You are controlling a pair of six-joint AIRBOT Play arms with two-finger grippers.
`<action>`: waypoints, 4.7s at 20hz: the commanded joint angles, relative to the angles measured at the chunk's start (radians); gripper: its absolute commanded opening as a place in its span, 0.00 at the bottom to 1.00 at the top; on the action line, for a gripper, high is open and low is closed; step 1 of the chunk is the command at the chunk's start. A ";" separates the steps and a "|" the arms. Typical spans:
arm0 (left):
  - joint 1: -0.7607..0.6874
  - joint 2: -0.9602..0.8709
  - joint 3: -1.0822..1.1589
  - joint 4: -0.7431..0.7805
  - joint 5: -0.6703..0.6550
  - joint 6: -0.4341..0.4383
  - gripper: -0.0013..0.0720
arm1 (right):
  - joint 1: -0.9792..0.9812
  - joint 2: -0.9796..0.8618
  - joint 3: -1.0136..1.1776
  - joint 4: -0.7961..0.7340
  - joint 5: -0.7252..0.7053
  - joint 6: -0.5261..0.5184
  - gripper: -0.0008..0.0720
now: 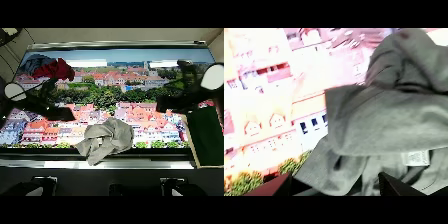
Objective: Fold the shirts.
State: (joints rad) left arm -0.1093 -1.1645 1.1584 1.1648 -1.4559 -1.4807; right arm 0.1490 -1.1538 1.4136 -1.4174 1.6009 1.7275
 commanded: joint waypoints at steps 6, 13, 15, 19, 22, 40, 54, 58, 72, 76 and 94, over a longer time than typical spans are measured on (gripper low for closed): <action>0.108 0.105 -0.639 -0.171 0.237 0.016 0.86 | 0.000 -0.016 -0.456 0.319 -0.154 -0.094 0.93; 0.042 0.079 -0.701 -0.392 0.422 0.042 0.86 | 0.000 -0.016 -0.515 0.318 -0.189 -0.094 0.93; -0.018 0.056 -0.701 -0.425 0.457 0.042 0.86 | 0.000 -0.016 -0.515 0.318 -0.212 -0.094 0.93; -0.126 0.010 -0.701 -0.444 0.533 0.026 0.85 | 0.000 -0.016 -0.515 0.318 -0.225 -0.094 0.93; -0.152 0.002 -0.700 -0.444 0.595 0.000 0.33 | 0.000 -0.016 -0.516 0.325 -0.254 -0.095 0.93; -0.152 0.043 -0.693 -0.443 0.593 0.000 0.06 | 0.000 -0.174 -0.704 0.656 -0.559 -0.274 0.61; 0.182 0.486 0.121 -0.147 0.687 -0.031 0.05 | -0.005 0.305 0.080 -0.048 -0.741 -0.263 0.08; 0.295 0.556 0.417 -0.147 0.740 -0.031 0.05 | -0.005 0.490 0.218 -0.090 -0.793 -0.132 0.08; 0.303 0.561 0.305 -0.119 0.472 -0.053 0.06 | -0.005 0.422 0.217 -0.069 -0.182 -0.084 0.09; 0.299 0.527 -0.024 -0.122 0.434 -0.053 0.06 | -0.005 0.159 0.092 -0.007 -0.118 -0.139 0.09; 0.385 -0.056 -0.101 -0.223 0.415 0.075 0.81 | -0.349 -0.396 0.211 0.336 -0.314 -0.154 0.84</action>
State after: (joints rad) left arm 0.2329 -1.1995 0.9939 0.9226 -0.8734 -1.4483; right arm -0.0452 -1.5772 1.5494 -0.9897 1.0893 1.6043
